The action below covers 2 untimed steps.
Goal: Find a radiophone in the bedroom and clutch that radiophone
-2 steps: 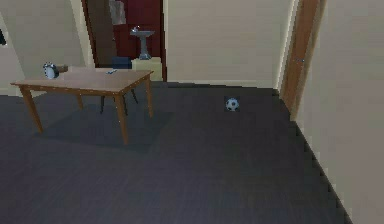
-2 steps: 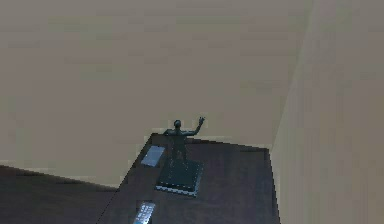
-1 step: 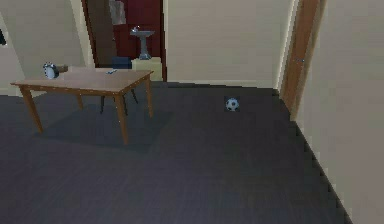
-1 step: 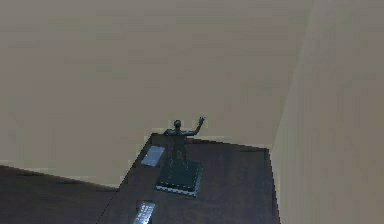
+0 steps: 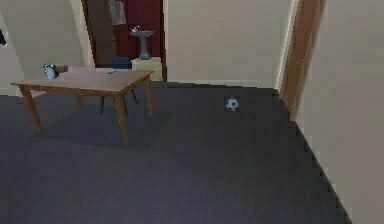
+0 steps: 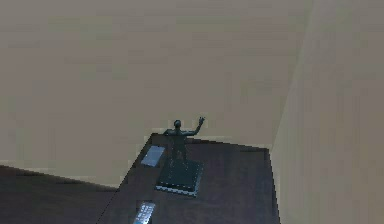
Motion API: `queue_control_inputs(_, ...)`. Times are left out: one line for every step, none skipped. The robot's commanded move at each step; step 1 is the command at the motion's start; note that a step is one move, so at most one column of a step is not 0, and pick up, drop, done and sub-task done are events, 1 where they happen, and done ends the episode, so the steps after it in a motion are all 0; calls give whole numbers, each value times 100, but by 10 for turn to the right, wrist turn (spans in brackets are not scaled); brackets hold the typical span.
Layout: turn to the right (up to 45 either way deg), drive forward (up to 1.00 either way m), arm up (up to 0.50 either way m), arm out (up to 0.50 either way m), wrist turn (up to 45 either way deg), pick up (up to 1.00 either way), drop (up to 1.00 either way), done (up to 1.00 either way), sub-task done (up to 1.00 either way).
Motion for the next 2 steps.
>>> queue_control_inputs(0, 0, 0, 50, 0, 0, 0, 0, 0)
queue_control_inputs(0, 0, 0, 0, 450, 0, 0, 0, 0)
